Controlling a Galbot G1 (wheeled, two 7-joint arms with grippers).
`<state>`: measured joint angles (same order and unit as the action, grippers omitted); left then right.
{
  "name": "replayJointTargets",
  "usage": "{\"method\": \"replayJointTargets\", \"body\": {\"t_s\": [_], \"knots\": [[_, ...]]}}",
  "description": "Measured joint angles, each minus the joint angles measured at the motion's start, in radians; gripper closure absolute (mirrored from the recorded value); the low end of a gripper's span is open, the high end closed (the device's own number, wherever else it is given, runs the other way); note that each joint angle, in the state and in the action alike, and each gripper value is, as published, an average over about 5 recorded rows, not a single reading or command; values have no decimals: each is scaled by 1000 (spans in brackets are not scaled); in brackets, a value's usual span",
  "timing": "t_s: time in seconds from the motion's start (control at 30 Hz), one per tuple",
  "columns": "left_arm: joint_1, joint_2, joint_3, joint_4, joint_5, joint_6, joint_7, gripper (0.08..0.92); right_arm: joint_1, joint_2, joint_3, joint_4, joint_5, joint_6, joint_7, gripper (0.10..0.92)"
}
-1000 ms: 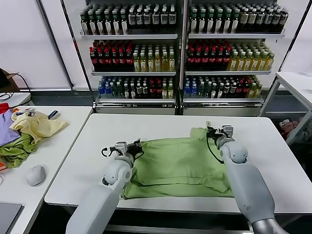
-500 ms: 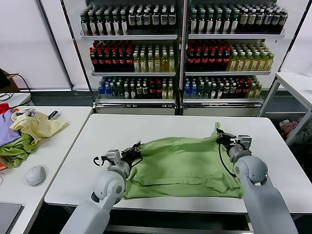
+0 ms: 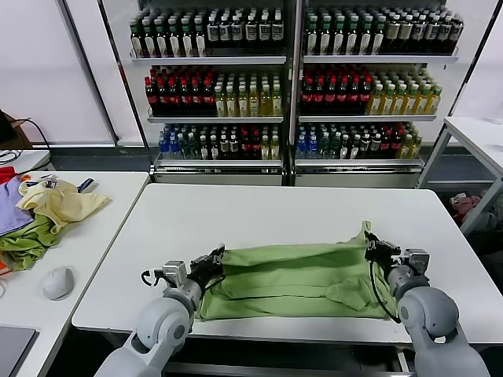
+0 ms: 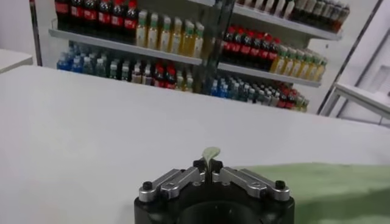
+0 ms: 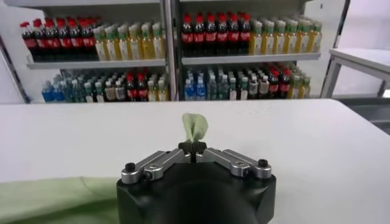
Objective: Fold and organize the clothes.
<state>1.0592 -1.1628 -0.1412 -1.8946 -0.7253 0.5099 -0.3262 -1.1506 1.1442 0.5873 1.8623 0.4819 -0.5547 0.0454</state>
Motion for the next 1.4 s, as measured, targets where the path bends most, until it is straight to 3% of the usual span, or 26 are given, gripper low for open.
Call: {"method": "replayJointTargets", "body": {"t_s": [0.17,0.33,0.6,0.93,1.13,1.27,1.4], "knots": [[18,5,6,-5,35,10,12,903,-23,9,1,5,-18,-11,9,911],[31,4,10,0,91,22,20,866,-41,20,-2,7,-42,-11,7,801],[68,-18,-4,-23,194,9,4,637,-79,26,12,37,-68,10,6,568],[158,-98,0,-48,341,-39,-73,352,-129,29,35,78,-90,33,0,270],[185,-139,-2,-36,392,-50,-120,201,-154,31,40,99,-104,45,-9,204],[199,-163,-5,-22,404,-55,-150,207,-167,31,45,111,-114,51,-13,203],[219,-183,-3,-12,408,-62,-166,312,-179,29,51,122,-120,56,-15,202]]}}
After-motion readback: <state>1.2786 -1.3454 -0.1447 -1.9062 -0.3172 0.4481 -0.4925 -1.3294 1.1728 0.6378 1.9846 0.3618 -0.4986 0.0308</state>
